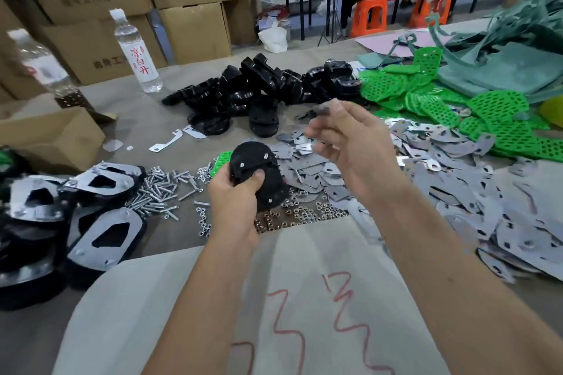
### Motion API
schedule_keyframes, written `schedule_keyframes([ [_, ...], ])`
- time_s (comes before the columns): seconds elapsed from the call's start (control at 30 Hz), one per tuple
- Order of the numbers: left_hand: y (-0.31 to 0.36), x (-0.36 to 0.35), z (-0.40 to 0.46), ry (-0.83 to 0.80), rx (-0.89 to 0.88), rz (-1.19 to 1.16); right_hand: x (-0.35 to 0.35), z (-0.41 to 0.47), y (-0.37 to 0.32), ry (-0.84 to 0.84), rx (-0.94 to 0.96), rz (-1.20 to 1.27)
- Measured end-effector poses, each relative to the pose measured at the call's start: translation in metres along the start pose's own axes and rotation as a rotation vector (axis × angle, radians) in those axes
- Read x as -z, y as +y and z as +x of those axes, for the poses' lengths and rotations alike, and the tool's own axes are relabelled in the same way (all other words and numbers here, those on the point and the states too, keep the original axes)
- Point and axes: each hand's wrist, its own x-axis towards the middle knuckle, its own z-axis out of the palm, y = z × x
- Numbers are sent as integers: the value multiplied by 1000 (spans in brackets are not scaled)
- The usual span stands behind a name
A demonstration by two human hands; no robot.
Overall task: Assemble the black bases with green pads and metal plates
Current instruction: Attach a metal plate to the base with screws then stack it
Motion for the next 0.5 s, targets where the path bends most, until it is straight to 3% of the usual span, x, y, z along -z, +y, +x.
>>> schedule_keyframes([
  [0.17,2,9,15,73,-38,19,-4,-10,44,-87,6,-133],
  [0.37,-5,10,21,139,-42,30,-8,-18,57,-315,-3,-320],
  [0.5,-7,12,23,128,-64,37,-12,-21,64,-297,-24,-420],
])
